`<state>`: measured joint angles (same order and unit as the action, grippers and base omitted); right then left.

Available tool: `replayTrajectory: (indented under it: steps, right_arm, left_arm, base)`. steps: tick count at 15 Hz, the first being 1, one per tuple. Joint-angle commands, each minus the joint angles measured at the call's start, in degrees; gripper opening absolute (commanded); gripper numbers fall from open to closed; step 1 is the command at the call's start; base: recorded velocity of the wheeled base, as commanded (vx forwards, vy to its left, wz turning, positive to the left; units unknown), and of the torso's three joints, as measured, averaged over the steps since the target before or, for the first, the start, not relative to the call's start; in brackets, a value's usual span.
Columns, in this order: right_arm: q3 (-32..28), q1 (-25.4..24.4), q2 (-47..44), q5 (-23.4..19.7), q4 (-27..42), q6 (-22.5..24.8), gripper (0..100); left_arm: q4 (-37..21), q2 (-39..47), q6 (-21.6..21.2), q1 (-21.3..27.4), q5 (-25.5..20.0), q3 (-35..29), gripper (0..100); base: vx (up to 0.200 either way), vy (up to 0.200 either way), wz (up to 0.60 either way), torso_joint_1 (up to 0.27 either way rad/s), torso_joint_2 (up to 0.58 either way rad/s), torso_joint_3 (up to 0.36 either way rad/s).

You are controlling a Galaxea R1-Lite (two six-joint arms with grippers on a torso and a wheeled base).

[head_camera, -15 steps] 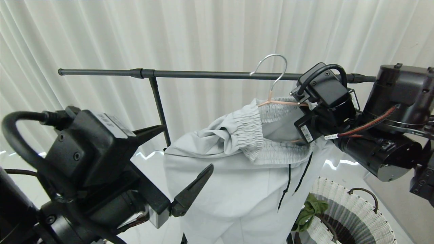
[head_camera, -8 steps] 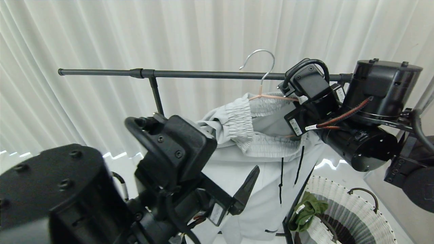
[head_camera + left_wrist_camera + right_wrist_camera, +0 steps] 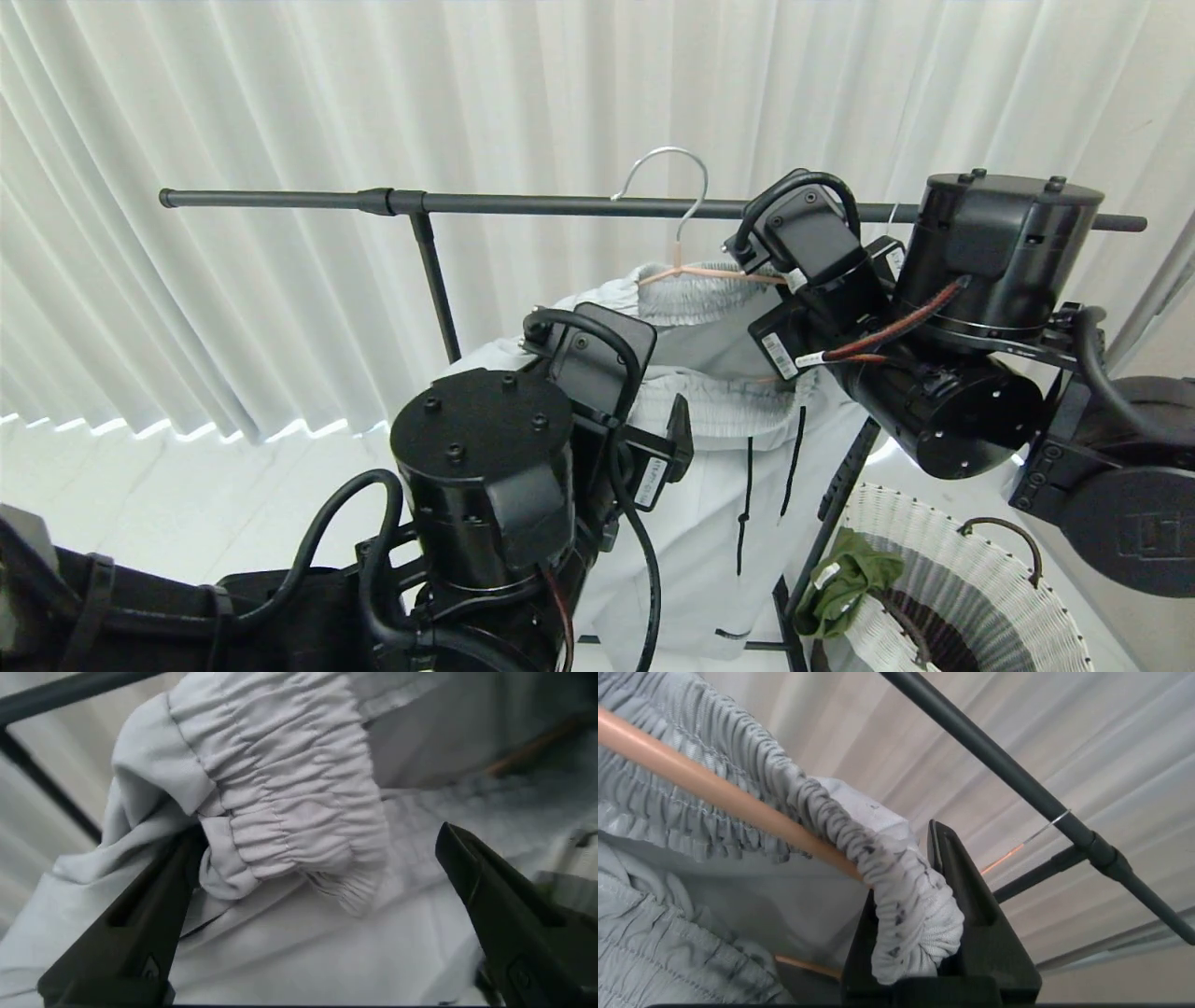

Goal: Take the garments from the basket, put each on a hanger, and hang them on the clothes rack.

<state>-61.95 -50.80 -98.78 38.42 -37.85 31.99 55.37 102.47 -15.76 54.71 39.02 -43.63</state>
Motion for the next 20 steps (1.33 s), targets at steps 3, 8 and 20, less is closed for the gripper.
replayTrajectory:
  steps: [3,8,20]
  right_arm:
    - [0.0,-0.1,-0.1,0.0,0.0,-0.1,0]
    - [0.2,0.2,0.3,0.1,0.0,-0.2,0]
    - [12.9,3.7,9.7,3.9,-0.3,-0.3,0]
  left_arm:
    - [0.0,1.2,0.0,-0.5,0.1,0.1,100]
    - [0.0,1.2,-0.2,-0.5,-0.1,0.7,0]
    - [6.4,-8.8,-9.6,-1.8,-2.2,5.6,0]
  base:
    - [0.000,0.000,0.00,0.000,0.00,0.000]
    - [0.000,0.000,0.00,0.000,0.00,0.000]
    - [0.000,0.000,0.00,0.000,0.00,0.000]
